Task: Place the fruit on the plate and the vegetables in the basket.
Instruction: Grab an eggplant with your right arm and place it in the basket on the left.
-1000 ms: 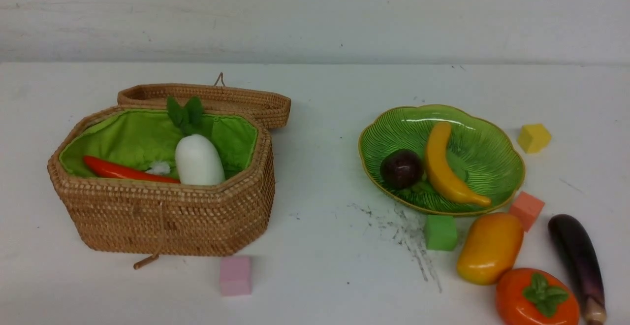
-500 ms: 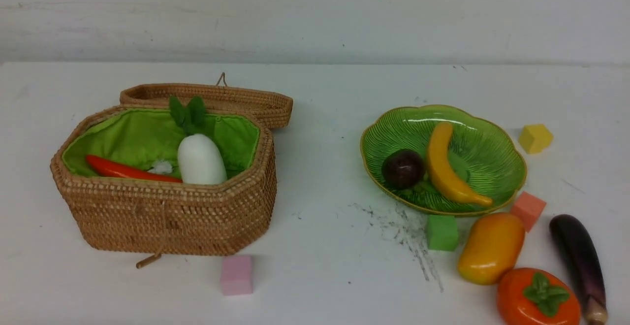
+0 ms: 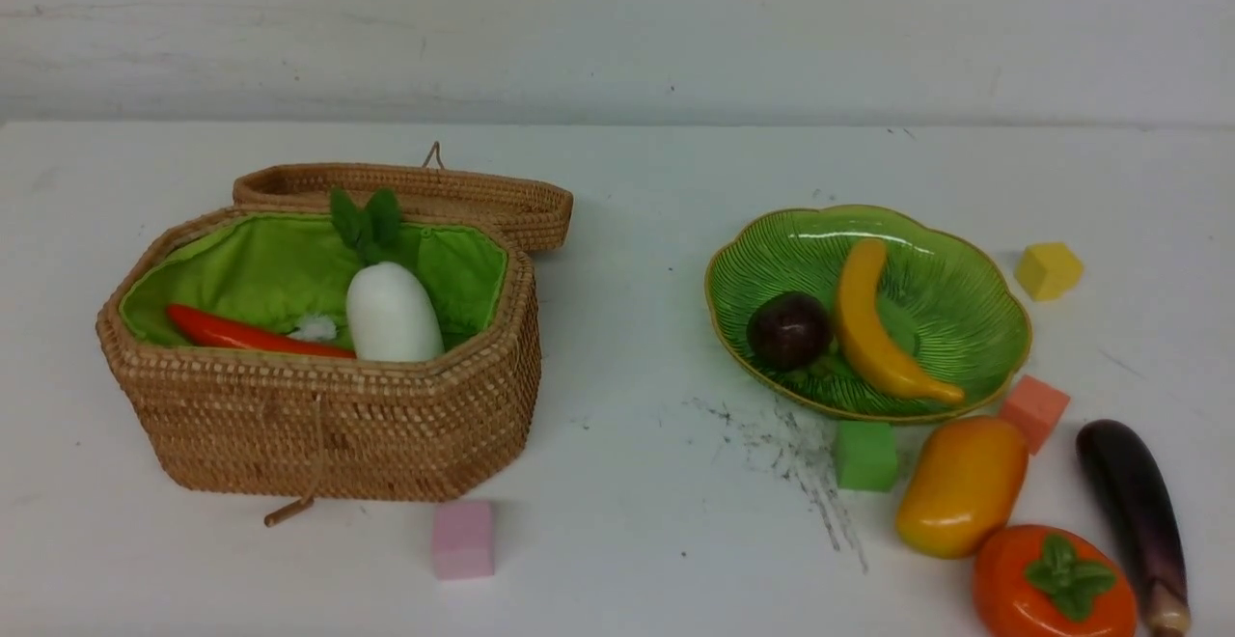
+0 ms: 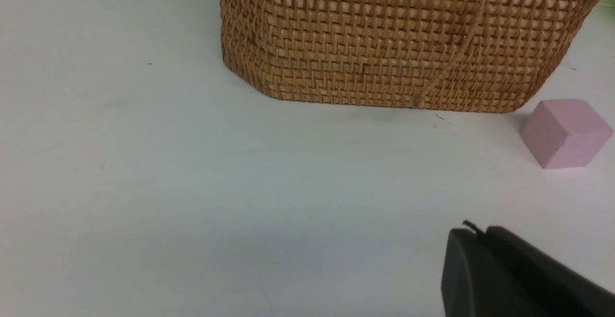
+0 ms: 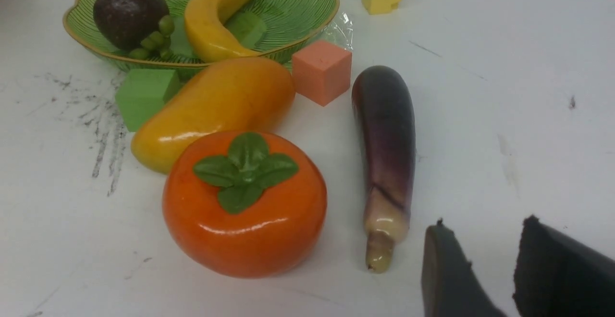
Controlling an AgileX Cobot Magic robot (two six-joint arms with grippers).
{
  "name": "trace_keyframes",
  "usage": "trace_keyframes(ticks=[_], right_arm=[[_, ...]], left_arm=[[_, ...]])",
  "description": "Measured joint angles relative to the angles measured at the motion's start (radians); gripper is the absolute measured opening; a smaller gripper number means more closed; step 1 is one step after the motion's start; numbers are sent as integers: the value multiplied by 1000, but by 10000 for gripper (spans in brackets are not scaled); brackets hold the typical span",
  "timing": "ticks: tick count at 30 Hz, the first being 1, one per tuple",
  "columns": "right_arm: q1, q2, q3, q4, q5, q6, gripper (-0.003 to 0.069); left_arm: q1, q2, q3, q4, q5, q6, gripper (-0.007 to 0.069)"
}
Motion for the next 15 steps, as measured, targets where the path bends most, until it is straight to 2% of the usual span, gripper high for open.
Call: trace_keyframes(ticks=[10, 15], right_arm=[[0, 0, 0, -2, 0, 0, 243], [0, 0, 0, -69, 8, 0, 243]], left_arm=[[0, 0, 1, 0, -2, 0, 19], [0, 0, 1, 0, -2, 0, 19]])
